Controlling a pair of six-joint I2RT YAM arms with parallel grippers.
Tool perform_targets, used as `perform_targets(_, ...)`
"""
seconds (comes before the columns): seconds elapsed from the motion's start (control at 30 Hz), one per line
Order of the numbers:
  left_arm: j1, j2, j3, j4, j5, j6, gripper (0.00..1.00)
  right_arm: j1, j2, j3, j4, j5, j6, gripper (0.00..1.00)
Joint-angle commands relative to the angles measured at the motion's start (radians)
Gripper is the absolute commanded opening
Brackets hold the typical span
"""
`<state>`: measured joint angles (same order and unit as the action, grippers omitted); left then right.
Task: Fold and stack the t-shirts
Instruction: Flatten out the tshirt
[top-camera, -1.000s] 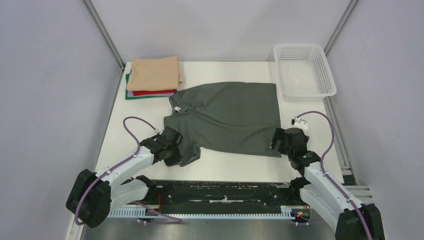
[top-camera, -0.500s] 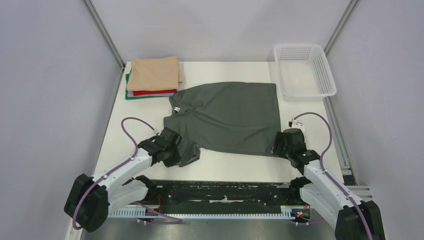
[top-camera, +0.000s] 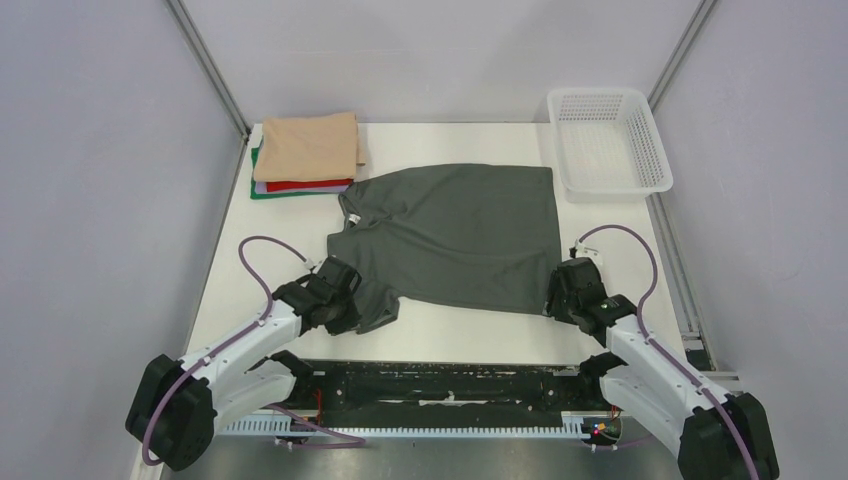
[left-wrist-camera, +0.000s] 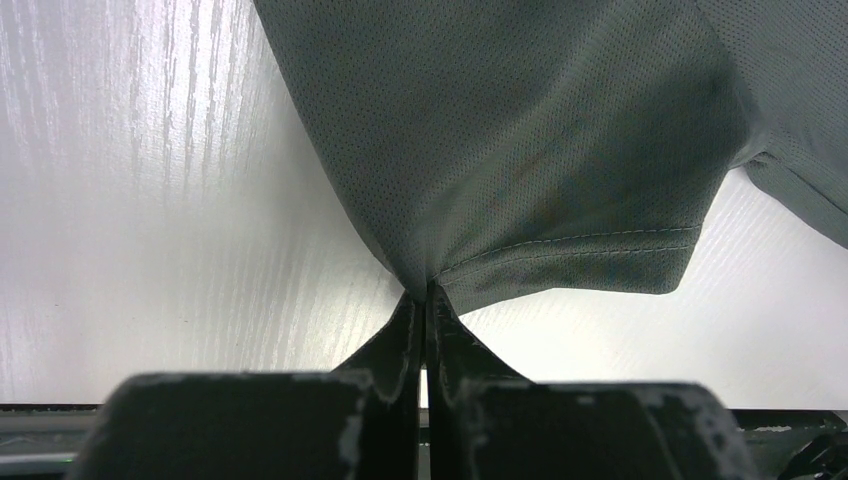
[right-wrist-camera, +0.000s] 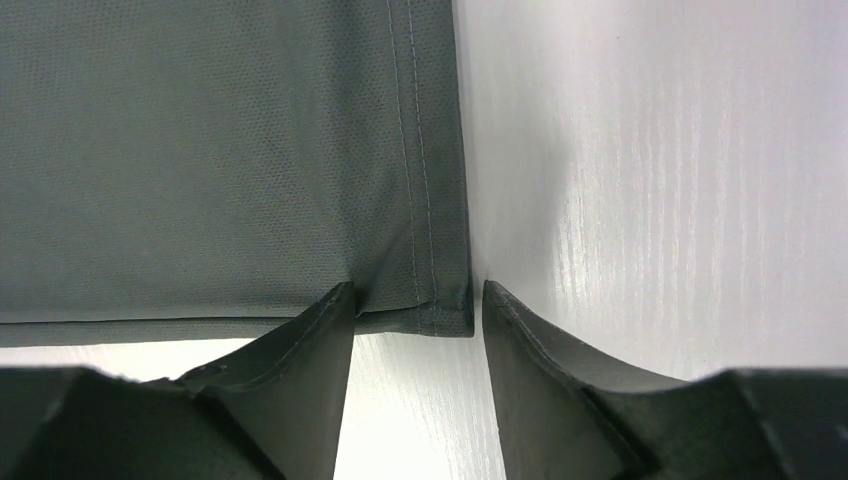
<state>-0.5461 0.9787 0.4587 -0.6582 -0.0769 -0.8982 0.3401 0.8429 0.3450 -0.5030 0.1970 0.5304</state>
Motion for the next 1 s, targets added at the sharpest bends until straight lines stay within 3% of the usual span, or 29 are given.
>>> perform_targets(0.0,-0.005,-0.022,0.0,-0.008,-0.022,0.025,0.02,0.022,0.017,0.011,-0.032,0.004,0.048,0.48)
perform_targets(0.23,-0.005,-0.057,0.0,-0.025,-0.038,0.015,0.02,0.077,0.052,0.039,-0.108,0.031,0.083,0.37)
perform_targets(0.3,-0.005,-0.068,-0.003,-0.03,-0.046,0.01,0.02,0.09,0.055,0.035,-0.118,0.041,0.093,0.29)
perform_targets(0.43,-0.005,-0.097,0.0,-0.027,-0.062,0.0,0.02,0.103,0.048,0.005,-0.075,0.044,0.111,0.0)
perform_targets(0.63,-0.005,-0.19,0.086,0.027,-0.116,-0.001,0.02,0.106,-0.038,0.106,0.019,0.108,0.058,0.0)
perform_targets(0.97,-0.005,-0.239,0.525,0.081,-0.354,0.161,0.02,0.106,-0.119,0.446,0.064,0.251,-0.051,0.0)
